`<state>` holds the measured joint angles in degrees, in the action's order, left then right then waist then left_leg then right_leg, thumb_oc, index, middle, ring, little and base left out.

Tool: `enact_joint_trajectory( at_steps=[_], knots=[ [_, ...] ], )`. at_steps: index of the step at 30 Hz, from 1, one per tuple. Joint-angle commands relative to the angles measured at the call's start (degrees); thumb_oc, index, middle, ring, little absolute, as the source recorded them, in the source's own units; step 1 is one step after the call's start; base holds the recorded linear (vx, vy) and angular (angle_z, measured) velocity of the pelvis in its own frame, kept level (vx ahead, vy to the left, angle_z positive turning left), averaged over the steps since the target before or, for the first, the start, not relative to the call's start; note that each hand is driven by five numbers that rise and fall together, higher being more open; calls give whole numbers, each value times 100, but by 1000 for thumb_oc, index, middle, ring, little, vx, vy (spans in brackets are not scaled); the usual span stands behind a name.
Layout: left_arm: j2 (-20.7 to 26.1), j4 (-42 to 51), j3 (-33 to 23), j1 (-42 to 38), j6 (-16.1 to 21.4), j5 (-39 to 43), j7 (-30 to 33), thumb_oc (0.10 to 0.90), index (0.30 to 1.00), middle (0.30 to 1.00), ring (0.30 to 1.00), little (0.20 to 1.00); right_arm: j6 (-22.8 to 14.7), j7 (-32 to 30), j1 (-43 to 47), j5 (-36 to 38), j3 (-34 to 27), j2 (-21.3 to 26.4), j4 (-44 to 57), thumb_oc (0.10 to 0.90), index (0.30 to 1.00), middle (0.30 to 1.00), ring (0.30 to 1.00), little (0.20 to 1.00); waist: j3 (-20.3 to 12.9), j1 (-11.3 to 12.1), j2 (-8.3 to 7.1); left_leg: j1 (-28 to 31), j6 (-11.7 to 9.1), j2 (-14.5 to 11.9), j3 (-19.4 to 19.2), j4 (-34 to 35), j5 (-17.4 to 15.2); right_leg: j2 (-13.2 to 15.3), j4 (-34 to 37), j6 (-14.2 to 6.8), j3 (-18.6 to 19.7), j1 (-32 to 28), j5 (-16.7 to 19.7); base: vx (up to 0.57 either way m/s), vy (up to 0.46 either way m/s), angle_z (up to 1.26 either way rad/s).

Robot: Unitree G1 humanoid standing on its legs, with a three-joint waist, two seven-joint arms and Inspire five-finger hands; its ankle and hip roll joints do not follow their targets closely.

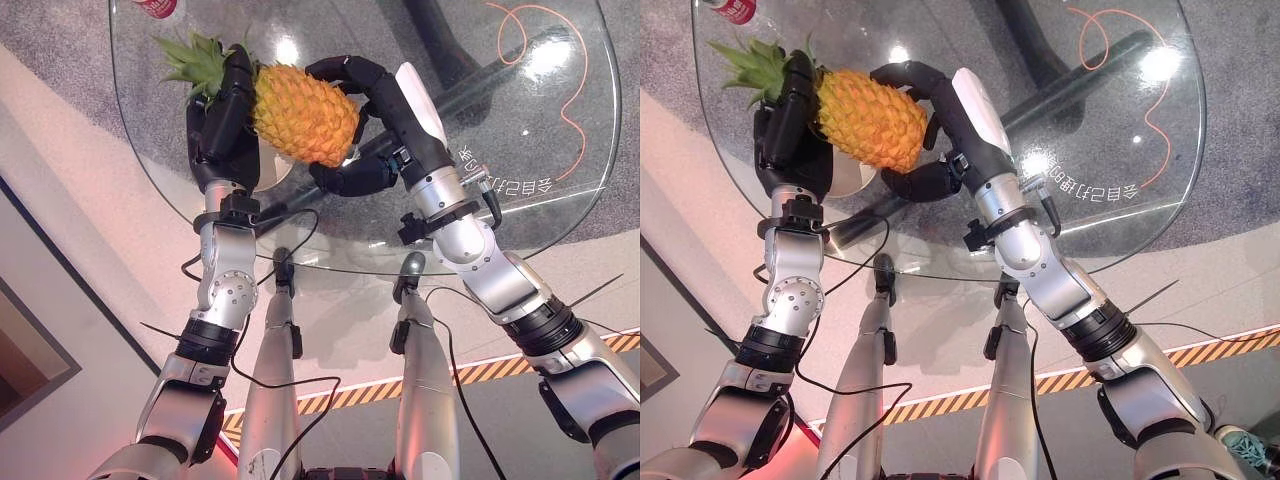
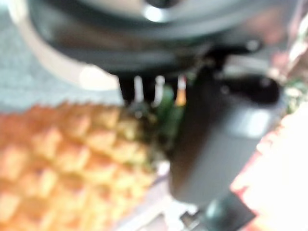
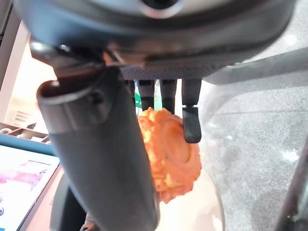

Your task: Pick up the fruit to the plate

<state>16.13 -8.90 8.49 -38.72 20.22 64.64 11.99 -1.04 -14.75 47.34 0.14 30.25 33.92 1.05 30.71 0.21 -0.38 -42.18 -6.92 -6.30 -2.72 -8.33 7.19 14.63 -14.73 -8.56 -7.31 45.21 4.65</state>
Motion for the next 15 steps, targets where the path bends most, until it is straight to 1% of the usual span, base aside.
enact_joint_trajectory(
  at_steps=[1,4,5,6,7,8,9,10,11,15],
  knots=[
    [-52,841,338,-712,350,-389,-699,100,300,300,300,200,-714,46,666,-158,70,-154,952,100,300,300,300,200,-92,5,-31,-135,78,291,19,-288,-229,-178,472,-16,-237,-275,153,0,0,0],
    [-63,850,314,-722,366,-411,-703,100,300,300,300,200,-695,4,668,-158,40,-182,942,100,300,300,300,200,-92,1,-29,-186,84,301,23,-286,-189,-171,477,-10,-236,-224,193,0,0,0],
    [-66,859,312,-699,367,-420,-696,100,300,300,300,200,-680,-33,634,-127,27,-187,952,353,516,516,516,453,-92,4,-30,-140,77,292,23,-296,-237,-178,460,-17,-236,-263,149,0,0,0],
    [-69,857,314,-703,385,-440,-688,100,300,300,300,200,-659,-88,630,-125,25,-191,962,633,756,756,756,733,-92,3,-30,-142,75,289,21,-295,-236,-179,460,-15,-232,-260,148,0,0,0],
    [-67,855,315,-710,399,-443,-685,100,300,300,300,200,-662,-112,624,-97,13,-189,955,740,848,848,848,840,-92,0,-31,-145,75,289,19,-297,-236,-182,459,-15,-230,-258,147,0,0,0],
    [-67,849,312,-712,404,-440,-692,100,300,300,300,200,-661,-103,616,-95,5,-193,950,800,900,900,900,900,-92,-2,-30,-147,75,291,20,-302,-237,-182,459,-14,-228,-259,146,0,0,0],
    [-68,846,302,-737,412,-452,-696,100,300,300,300,200,-678,-125,616,-109,-14,-202,933,800,900,900,900,900,-92,-9,-30,-198,85,302,22,-298,-194,-174,472,-7,-226,-216,184,0,0,0],
    [-75,850,301,-704,422,-458,-703,100,300,300,300,200,-687,-142,575,-114,-25,-215,928,800,900,900,900,900,-92,-4,-26,-148,81,295,22,-301,-240,-180,459,-13,-222,-258,143,0,0,0],
    [-79,848,294,-729,427,-481,-699,100,300,300,300,200,-684,-162,592,-114,-43,-216,938,800,900,900,900,900,-92,-14,-27,-195,88,302,23,-292,-196,-173,470,-9,-220,-211,184,0,0,0],
    [-101,839,273,-701,431,-503,-685,100,300,300,300,200,-715,-178,536,-113,-89,-258,919,800,900,900,900,900,-92,-14,-23,-132,81,298,18,-299,-242,-178,447,-17,-213,-259,145,0,0,0]
  ],
)
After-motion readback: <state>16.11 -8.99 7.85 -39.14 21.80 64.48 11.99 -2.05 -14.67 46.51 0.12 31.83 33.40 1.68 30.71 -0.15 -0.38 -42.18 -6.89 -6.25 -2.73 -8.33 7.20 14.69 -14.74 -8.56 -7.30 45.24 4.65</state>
